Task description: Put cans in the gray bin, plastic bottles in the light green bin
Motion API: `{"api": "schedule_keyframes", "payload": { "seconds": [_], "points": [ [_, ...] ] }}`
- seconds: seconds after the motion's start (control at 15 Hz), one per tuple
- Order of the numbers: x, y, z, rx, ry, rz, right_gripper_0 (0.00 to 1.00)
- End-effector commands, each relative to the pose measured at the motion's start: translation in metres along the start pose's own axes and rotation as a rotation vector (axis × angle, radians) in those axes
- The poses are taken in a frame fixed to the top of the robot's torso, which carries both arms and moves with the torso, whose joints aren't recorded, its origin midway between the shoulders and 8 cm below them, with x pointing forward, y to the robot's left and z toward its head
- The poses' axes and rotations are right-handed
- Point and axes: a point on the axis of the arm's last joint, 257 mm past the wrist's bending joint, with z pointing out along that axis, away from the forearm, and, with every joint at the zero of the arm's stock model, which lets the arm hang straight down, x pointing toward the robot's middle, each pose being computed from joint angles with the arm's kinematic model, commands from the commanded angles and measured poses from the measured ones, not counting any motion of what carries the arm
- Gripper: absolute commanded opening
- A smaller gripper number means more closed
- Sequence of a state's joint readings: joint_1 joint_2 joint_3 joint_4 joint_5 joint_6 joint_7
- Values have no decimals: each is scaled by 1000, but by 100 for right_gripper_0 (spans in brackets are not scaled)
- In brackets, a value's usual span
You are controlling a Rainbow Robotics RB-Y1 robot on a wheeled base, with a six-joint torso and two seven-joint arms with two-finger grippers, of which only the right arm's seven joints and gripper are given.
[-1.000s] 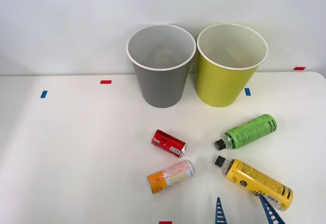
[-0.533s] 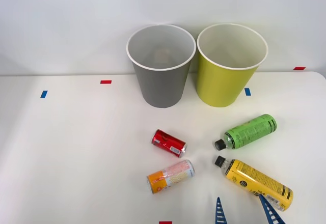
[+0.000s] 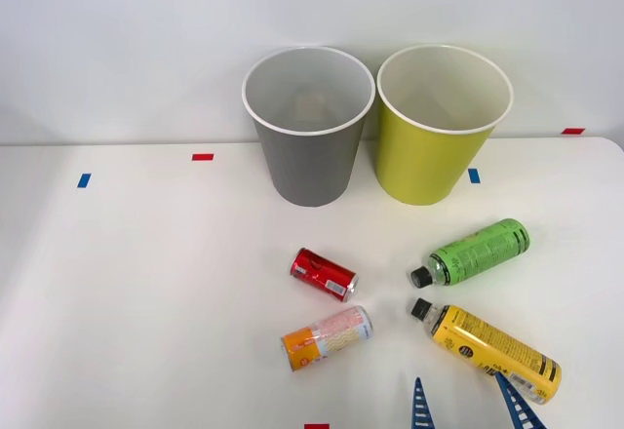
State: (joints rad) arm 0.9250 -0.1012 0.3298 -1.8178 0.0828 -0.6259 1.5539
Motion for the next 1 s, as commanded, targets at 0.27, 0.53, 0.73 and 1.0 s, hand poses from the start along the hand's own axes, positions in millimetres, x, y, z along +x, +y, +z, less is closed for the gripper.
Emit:
{"api": "schedule_keyframes", "payload": {
  "seconds": [0.27, 0.53, 0.73, 1.0],
  "points": [
    [27, 0, -11, 5, 70, 3, 100],
    [4, 9, -12, -38, 21, -11, 100],
    [-20, 3, -10, -91, -19, -64, 100],
    [-47, -8, 8, -157, 62, -143, 100]
  ]
}}
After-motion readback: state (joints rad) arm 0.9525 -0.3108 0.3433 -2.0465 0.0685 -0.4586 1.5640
